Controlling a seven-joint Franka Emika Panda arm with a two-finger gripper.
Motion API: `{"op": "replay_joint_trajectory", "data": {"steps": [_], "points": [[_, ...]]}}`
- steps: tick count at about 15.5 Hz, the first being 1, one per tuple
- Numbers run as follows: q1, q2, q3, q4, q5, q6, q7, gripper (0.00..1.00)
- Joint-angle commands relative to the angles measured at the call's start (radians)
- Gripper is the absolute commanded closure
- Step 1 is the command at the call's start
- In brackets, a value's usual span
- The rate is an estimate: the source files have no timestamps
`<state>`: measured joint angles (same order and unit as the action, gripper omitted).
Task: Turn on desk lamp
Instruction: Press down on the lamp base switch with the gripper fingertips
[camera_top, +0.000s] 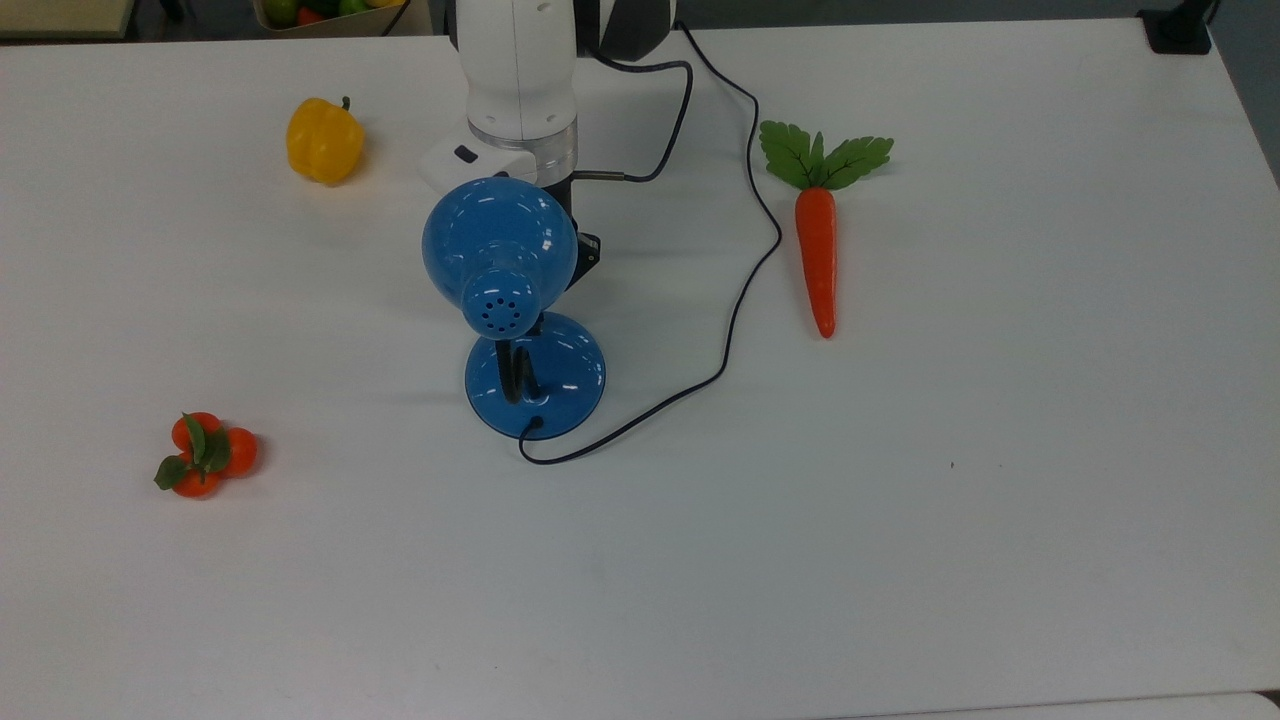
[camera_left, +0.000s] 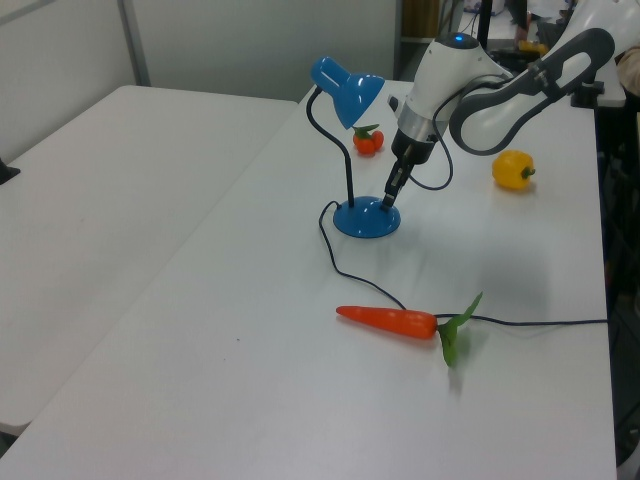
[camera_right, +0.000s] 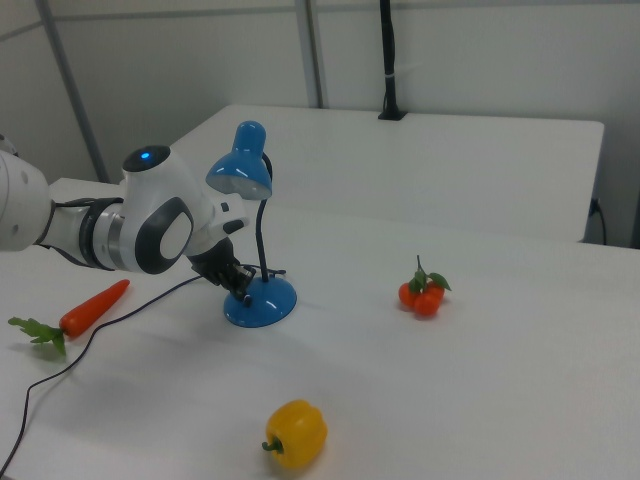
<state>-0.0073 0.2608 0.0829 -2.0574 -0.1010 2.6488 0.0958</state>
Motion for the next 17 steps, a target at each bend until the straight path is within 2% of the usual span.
{"op": "replay_joint_trajectory", "data": {"steps": [1,17], "points": [[0.001,0.015,-0.002,0.000,-0.006,0.048,0.027,1.00],[-0.005,0.055,-0.002,0.017,-0.006,0.103,0.027,1.00]]}}
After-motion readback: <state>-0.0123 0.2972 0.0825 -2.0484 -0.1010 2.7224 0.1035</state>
